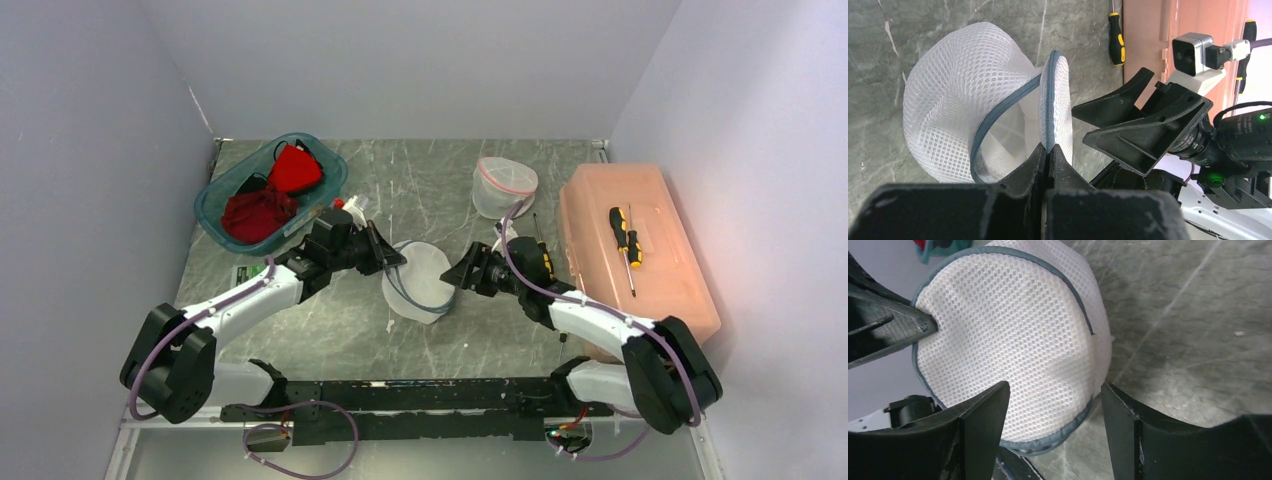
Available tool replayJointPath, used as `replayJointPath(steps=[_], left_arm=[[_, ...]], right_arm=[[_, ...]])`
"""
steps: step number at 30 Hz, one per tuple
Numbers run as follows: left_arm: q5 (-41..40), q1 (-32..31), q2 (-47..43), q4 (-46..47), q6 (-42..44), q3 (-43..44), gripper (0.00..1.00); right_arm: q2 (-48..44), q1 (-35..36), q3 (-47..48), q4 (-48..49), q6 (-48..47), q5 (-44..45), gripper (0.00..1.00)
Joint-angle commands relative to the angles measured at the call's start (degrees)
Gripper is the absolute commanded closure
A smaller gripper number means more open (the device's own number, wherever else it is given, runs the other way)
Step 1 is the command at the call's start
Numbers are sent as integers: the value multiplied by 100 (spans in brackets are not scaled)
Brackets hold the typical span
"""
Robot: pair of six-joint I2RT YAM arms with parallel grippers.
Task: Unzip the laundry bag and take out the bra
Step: Close the laundry bag at the center of the board.
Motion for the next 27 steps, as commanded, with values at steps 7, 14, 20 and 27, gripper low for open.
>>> replayJointPath(steps=[7,14,20,27], left_arm=[[-67,37,-286,187,214,-67,97],[-114,35,-406,87,264,-67,97],[-98,34,-416,106,232,-80,97],[-167,34,-427,91,210,-181,97]], right_arm=[[964,-41,87,1348,515,-605,50],[1222,-46,44,1233,426,-572,35],[1553,-46,-51,2018,678,-949,50],[1556,-46,-19,2156,662,-1077,82]])
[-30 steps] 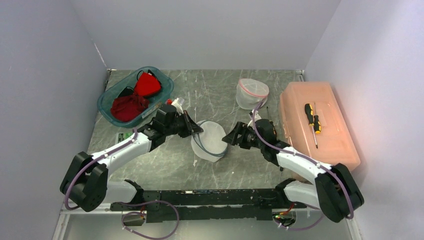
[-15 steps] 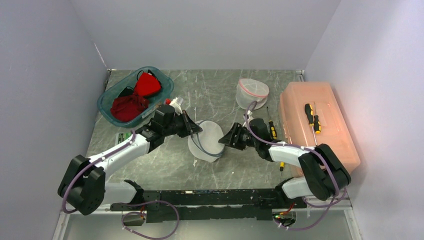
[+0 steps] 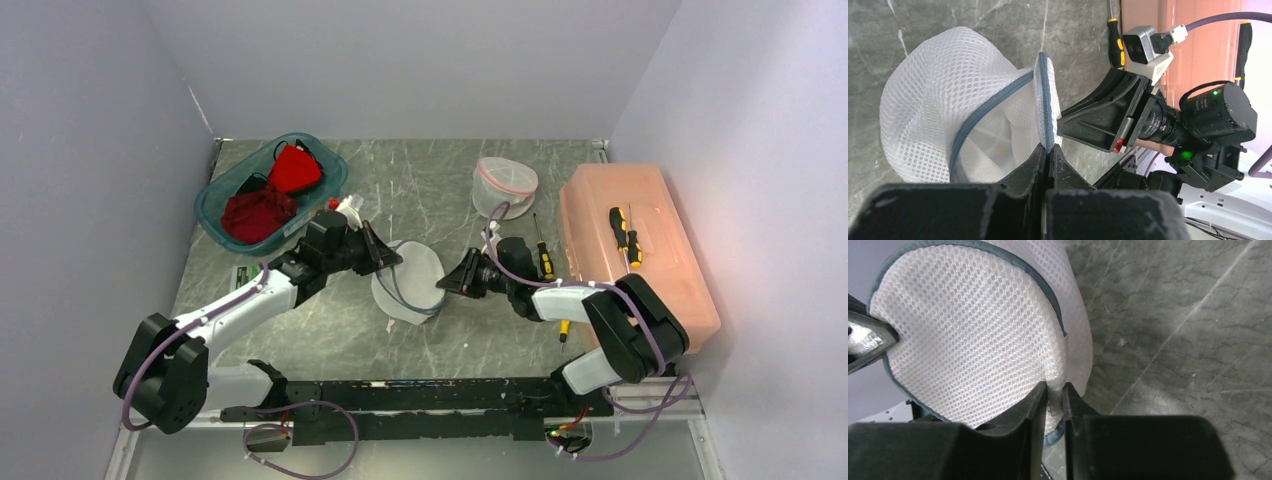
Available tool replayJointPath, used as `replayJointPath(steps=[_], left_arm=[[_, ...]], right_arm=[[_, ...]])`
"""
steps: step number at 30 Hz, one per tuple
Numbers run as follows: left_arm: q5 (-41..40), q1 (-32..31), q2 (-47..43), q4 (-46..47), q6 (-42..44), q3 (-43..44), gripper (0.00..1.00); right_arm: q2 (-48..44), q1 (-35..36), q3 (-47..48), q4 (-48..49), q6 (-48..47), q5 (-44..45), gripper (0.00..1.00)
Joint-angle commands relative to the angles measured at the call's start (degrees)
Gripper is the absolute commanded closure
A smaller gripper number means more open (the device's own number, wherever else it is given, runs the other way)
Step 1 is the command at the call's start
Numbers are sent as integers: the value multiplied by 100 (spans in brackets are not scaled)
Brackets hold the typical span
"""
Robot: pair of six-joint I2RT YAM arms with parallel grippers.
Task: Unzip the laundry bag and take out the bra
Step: Close the laundry bag at the center of the board.
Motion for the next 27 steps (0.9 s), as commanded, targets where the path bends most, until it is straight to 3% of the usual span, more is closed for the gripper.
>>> replayJointPath(steps=[1,2,7,12,23,27], left_arm=[[-95,24,-156,56,110,-56,97],[-136,26,-178,-1,136,-52,97],[-536,28,-409,-616,470,71,97],[-1094,25,-552,-1155,877,206,97],[-1653,3,-336,-1037,895,74,97],[-2100,-29,-168,-919,869,-7,97]], right_arm=[[-208,-21,38,265,-154,-46,90],[-326,-21,96,10,-301,82,100],[-936,-17,483,-1929,-1358,1020,100],[-1412,29,830,-3242,-2051,1874,100],[-1262,1263,2092,-4964,-2322,3901,100],[-953,1362,2275,-4901,-2380,4159,100]])
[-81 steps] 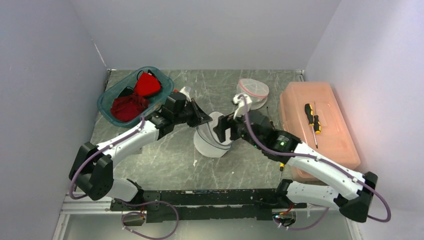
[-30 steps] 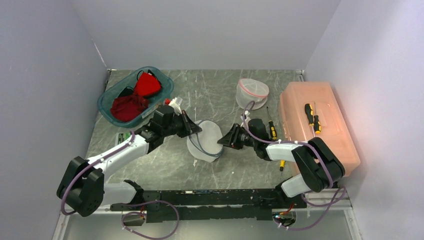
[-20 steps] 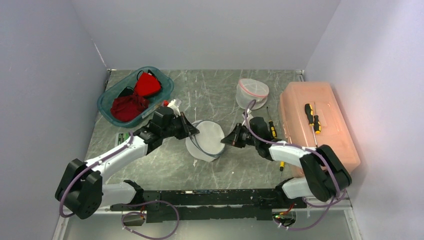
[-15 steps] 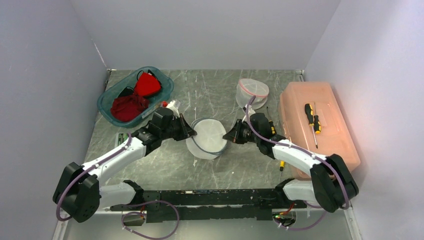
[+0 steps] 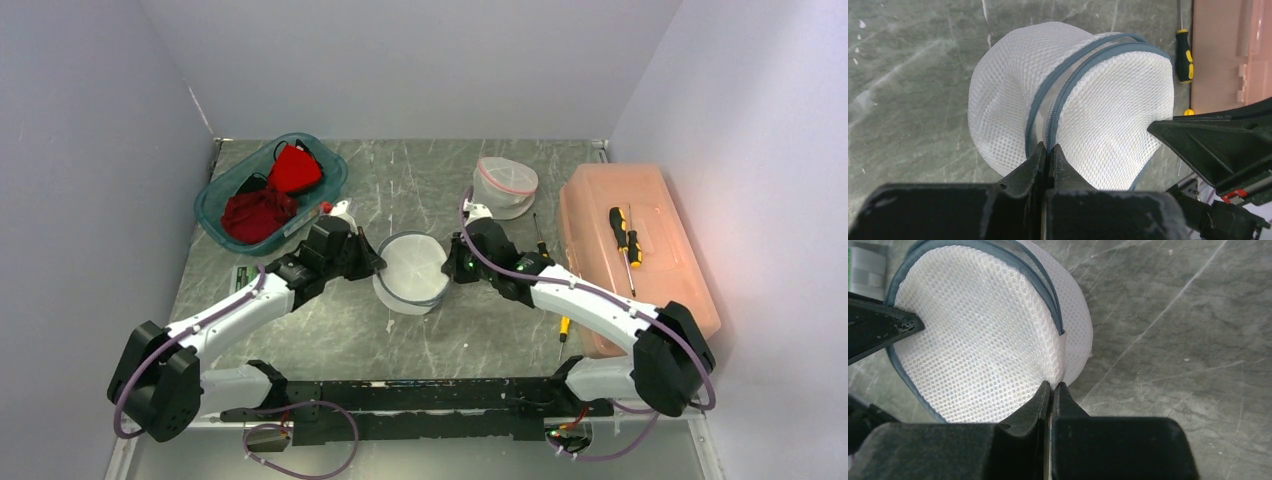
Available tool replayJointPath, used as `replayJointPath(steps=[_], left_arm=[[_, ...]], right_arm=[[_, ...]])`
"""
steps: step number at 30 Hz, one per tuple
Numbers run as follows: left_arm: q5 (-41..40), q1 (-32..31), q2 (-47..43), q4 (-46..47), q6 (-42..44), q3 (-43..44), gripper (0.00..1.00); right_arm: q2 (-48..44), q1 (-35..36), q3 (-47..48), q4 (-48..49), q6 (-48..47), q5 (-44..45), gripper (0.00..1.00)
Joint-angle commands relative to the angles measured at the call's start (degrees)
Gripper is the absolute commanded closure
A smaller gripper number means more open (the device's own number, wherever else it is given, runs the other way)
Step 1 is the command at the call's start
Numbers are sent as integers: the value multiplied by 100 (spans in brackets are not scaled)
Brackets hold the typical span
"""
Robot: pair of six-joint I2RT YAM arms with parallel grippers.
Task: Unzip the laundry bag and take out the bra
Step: Close the laundry bag at the center of the board.
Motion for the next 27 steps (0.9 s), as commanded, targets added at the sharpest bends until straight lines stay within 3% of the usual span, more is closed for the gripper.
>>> replayJointPath(steps=[1,16,23,27], left_arm=[[-972,60,233,99,160,-33,97],[-2602,60,1423,-10,-859,-13,97],[-2600,105,1809,137,-1020,-69,97],[-2306,104,1573,71,-899,-43,97]], right_arm=[[347,12,220,-627,-333,1055,100],[1823,23,663,138,-159,1136,100],[2401,17,989,334,-123,903,100],[2198,17,992,189,-197,828,100]])
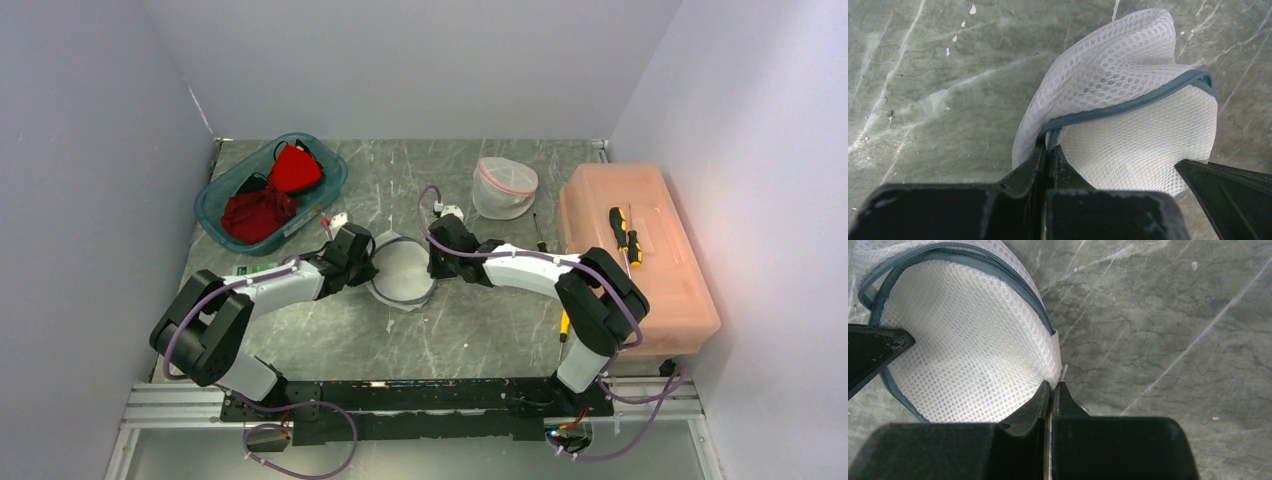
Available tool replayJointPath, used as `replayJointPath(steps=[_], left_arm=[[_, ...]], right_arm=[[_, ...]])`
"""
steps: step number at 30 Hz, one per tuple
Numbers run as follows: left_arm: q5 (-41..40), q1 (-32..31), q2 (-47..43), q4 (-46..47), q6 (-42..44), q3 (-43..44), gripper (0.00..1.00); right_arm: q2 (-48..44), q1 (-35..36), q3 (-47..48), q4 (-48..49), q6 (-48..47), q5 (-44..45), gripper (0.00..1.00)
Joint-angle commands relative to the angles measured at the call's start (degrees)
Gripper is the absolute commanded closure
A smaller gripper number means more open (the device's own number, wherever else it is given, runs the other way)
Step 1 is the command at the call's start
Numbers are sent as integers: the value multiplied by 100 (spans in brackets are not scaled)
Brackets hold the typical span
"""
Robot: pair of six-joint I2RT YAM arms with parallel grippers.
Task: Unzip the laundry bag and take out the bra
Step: Close the laundry bag at the center of the board.
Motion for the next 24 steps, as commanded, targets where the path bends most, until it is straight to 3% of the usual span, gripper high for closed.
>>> replayJointPath(steps=[1,8,16,20,24], left_arm=[[-467,170,-288,-321,99,-32,97],[503,-26,-602,115,-344,-446,97],[528,-1045,-411,363,-935,-396,97],[397,-1223,-670,214,-1063,-419,97],[-100,-1227,-1051,-90,-956,-452,97]], right_arm=[[-328,-109,81,-566,-218,351,100],[-1347,-28,-273,-1788,-576,468,100],[-2449,206,-401,-2817,-442,572,100],[-2498,268,-327,-2809,-418,557,100],[-2303,240,-348,-2131,-185,602,100]])
